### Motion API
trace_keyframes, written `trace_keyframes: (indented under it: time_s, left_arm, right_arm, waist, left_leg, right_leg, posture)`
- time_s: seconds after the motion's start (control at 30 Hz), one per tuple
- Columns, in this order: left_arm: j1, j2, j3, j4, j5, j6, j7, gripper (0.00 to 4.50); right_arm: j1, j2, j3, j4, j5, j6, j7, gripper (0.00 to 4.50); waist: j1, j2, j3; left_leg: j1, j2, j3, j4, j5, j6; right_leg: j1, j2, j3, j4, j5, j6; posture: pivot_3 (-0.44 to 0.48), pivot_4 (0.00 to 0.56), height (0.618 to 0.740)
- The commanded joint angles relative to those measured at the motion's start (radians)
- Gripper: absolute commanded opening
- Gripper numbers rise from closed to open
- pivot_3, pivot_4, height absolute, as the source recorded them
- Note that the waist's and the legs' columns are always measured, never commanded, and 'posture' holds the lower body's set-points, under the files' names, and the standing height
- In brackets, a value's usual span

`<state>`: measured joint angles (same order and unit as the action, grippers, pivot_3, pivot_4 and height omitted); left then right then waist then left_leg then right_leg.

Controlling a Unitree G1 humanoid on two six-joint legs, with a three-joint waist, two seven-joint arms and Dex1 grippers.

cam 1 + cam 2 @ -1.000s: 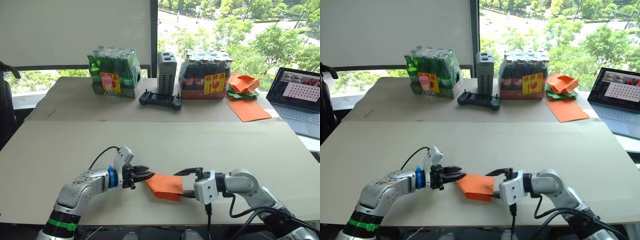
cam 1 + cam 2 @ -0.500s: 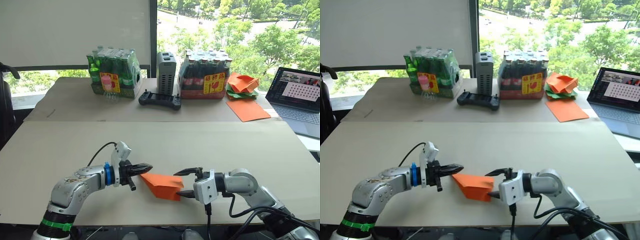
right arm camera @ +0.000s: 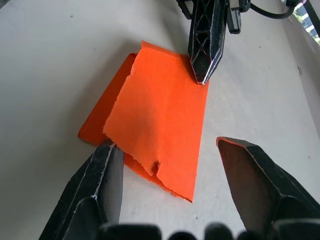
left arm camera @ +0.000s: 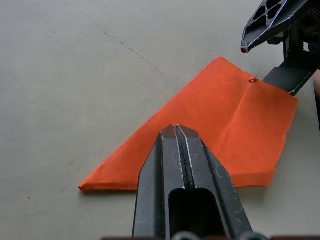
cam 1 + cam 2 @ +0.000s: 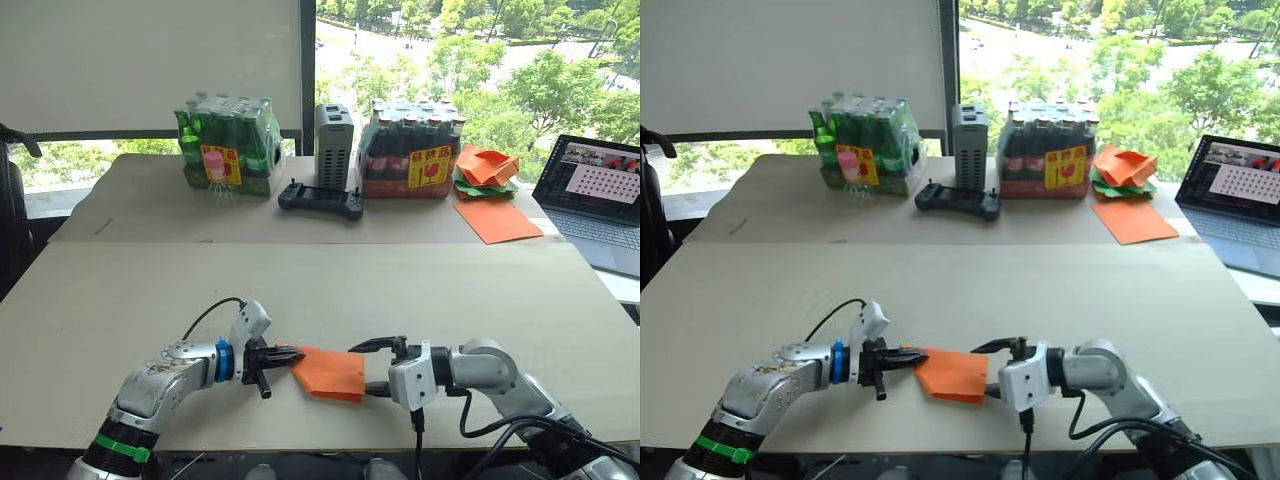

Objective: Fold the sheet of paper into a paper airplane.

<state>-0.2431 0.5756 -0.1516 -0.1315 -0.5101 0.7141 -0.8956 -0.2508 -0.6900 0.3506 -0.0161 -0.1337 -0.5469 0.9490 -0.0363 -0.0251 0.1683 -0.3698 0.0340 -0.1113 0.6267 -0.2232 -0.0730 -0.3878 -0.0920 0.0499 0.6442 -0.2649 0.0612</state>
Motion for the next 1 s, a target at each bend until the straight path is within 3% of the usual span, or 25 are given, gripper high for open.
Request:
trace_keyframes:
  time_s: [0.03,0.73,0.83,1.0]
  left_arm:
    - [-0.001,-0.004,-0.018,0.046,0.041,-0.022,0.001,0.03]
    - [0.009,-0.006,-0.029,0.053,0.057,-0.03,-0.001,0.03]
    - [0.009,-0.006,-0.028,0.055,0.058,-0.031,0.0,0.0]
    - [0.009,-0.004,-0.026,0.052,0.058,-0.03,0.002,0.0]
  right_arm:
    - [0.03,-0.024,0.003,-0.038,0.009,0.01,0.015,3.26]
    - [0.07,-0.011,-0.013,-0.091,0.038,-0.021,-0.029,3.26]
    - [0.066,-0.01,-0.013,-0.08,0.031,-0.03,-0.029,2.45]
    - [0.064,-0.015,-0.012,-0.05,0.015,-0.057,-0.032,0.65]
  waist:
    - [0.001,0.0,0.0]
    - [0.0,0.0,0.0]
    - [0.0,0.0,0.0]
    - [0.0,0.0,0.0]
  left_leg:
    - [0.0,0.0,0.0,0.0,0.0,0.0]
    - [0.0,0.0,0.0,0.0,0.0,0.0]
    - [0.0,0.0,0.0,0.0,0.0,0.0]
    - [0.0,0.0,0.0,0.0,0.0,0.0]
  right_leg:
    - [0.0,0.0,0.0,0.0,0.0,0.0]
    - [0.0,0.0,0.0,0.0,-0.001,0.001]
    - [0.0,0.0,0.0,0.0,-0.001,0.001]
    - [0.0,0.0,0.0,0.0,-0.001,0.001]
  posture:
    - [0.0,0.15,0.74]
    - [0.0,0.15,0.74]
    - [0.0,0.15,0.74]
    - [0.0,0.15,0.74]
